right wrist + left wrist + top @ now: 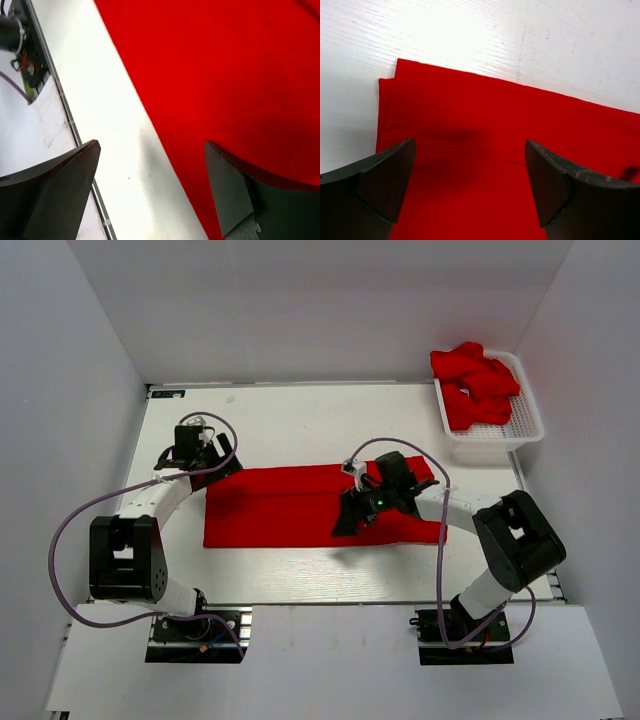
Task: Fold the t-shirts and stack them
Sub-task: Rotate the tshirt 90 degrees
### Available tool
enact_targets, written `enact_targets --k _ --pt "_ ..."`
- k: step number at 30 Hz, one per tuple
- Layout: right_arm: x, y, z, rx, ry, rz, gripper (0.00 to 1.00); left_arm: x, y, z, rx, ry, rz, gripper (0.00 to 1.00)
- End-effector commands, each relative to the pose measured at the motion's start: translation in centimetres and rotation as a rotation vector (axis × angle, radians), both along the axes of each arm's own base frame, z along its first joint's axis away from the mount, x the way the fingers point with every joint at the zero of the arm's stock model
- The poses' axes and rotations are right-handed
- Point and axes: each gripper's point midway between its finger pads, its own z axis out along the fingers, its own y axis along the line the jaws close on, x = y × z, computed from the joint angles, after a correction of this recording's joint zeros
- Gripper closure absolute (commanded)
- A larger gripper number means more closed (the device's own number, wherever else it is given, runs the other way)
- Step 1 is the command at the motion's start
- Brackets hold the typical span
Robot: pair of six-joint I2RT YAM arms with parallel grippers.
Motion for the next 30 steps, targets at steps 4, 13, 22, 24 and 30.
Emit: enact_targets --k 4,13,22,24,30 --pt "3.2 -0.9 1.6 -0.070 -0.124 -0.140 0.10 2.6 -1.2 2.8 -0.031 -0.102 -0.058 0.00" --pt "7.5 -7.7 -2.5 -0.343 0.055 -0.638 0.10 3.2 -3.9 -2.1 -0.076 0.014 -0.138 0.00" --pt "9.7 -9.9 -5.7 -0.373 0.210 -0.744 0.10 -6.1 -3.7 -9.1 -0.045 0.270 -0.063 0.00" --pt "11.2 -8.9 -6.3 -0.351 0.239 -0.724 0.10 -9.5 -4.2 -10.0 -0.093 0.327 -0.021 0.00" --pt "19.0 -3.2 -6.3 -0.172 0.192 -0.582 0.10 -18.5 -8.8 -10.1 -0.271 0.430 -0.104 0.00"
